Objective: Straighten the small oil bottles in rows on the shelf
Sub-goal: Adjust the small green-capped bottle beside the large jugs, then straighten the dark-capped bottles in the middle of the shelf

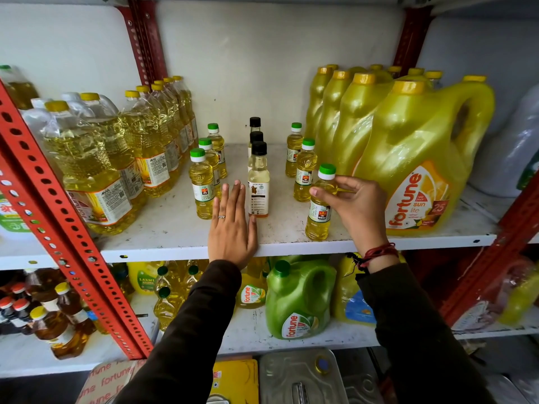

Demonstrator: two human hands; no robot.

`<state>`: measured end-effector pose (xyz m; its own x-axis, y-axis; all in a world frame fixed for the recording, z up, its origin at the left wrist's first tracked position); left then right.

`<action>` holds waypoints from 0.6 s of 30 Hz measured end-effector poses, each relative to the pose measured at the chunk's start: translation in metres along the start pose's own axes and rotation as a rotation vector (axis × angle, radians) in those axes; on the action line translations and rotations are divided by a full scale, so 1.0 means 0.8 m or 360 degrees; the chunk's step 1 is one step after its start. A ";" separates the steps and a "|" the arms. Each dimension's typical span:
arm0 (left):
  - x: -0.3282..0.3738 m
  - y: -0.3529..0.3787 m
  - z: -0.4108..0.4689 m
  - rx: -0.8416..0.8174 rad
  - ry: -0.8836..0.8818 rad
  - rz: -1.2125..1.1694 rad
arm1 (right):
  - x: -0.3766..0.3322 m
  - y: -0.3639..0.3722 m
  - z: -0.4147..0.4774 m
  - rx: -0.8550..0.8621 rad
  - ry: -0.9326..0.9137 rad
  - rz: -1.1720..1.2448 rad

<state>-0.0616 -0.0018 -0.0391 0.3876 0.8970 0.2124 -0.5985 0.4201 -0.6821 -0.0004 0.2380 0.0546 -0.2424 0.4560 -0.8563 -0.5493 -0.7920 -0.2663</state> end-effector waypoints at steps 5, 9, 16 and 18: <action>0.001 -0.001 0.000 0.0000 -0.0002 -0.0003 | -0.002 -0.001 0.000 -0.0036 -0.0006 -0.0018; 0.000 0.000 -0.001 -0.0016 -0.0003 0.0016 | -0.005 -0.003 -0.001 -0.0072 -0.0023 -0.0041; 0.001 -0.001 0.000 0.0003 0.0002 0.0004 | -0.005 -0.002 -0.005 -0.0095 -0.0041 -0.0069; 0.000 0.000 0.000 0.0000 0.0003 0.0001 | -0.006 -0.002 -0.006 -0.0048 -0.0052 -0.0063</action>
<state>-0.0616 -0.0017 -0.0388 0.3888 0.8969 0.2107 -0.5988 0.4198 -0.6821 0.0052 0.2350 0.0569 -0.2470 0.5000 -0.8300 -0.5346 -0.7847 -0.3136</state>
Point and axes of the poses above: each hand's wrist, its own z-axis towards the middle knuckle, its own y-axis out of the palm, x = y × z, the point moved 5 cm from there along z, towards the middle knuckle, and after that the axes turned 3 degrees about -z, right-handed, at the moved point
